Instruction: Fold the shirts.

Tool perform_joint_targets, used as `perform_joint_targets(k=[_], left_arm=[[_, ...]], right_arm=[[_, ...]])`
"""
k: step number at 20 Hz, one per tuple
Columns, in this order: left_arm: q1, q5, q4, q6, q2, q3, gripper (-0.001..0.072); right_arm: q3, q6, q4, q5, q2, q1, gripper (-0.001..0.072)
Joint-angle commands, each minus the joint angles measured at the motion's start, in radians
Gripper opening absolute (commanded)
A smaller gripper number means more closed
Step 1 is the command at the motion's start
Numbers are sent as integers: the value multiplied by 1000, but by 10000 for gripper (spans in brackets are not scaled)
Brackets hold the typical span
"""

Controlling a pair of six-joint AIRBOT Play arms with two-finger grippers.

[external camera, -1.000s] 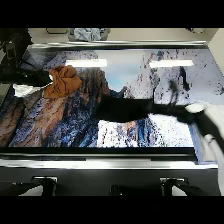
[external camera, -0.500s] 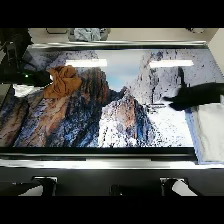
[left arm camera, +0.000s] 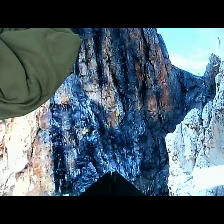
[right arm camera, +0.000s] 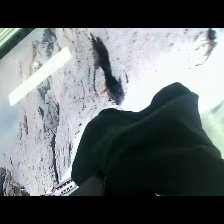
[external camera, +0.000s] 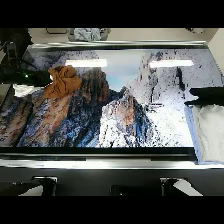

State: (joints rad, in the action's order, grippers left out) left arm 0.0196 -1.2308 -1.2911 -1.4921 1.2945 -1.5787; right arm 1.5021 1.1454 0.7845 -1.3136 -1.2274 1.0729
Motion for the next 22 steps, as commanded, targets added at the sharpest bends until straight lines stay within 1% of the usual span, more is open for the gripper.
perform_joint_targets(k=[1,3,5,7,11,14,15,16,17,18,20,22], left_arm=[[1,0,0,2,1,0,36],[1,-1,0,2,1,0,36],[1,-8,0,2,0,0,36],[1,-11,0,2,0,0,36],[1,-11,1,1,0,0,36],[1,-11,18,1,0,0,36],[1,-11,27,1,0,0,36],[1,-11,38,1,0,0,37],[1,-11,45,1,0,-1,37],[1,-11,46,1,-3,-3,37],[1,-12,45,5,-11,-42,36],[2,-11,23,62,-10,-134,34]], right_arm=[[12,2,61,-107,2,90,45],[11,5,169,-187,1,123,45],[-11,17,332,-243,2,119,46],[-106,31,444,-261,9,121,45],[-381,41,608,-184,68,121,46],[-490,42,622,-102,76,121,47],[-507,43,623,-89,76,121,65],[-511,45,636,-79,76,121,211],[-504,35,649,-66,78,121,528],[-485,1,648,-44,83,121,714],[-371,-52,620,24,100,120,707],[-177,-104,555,166,109,94,705]])
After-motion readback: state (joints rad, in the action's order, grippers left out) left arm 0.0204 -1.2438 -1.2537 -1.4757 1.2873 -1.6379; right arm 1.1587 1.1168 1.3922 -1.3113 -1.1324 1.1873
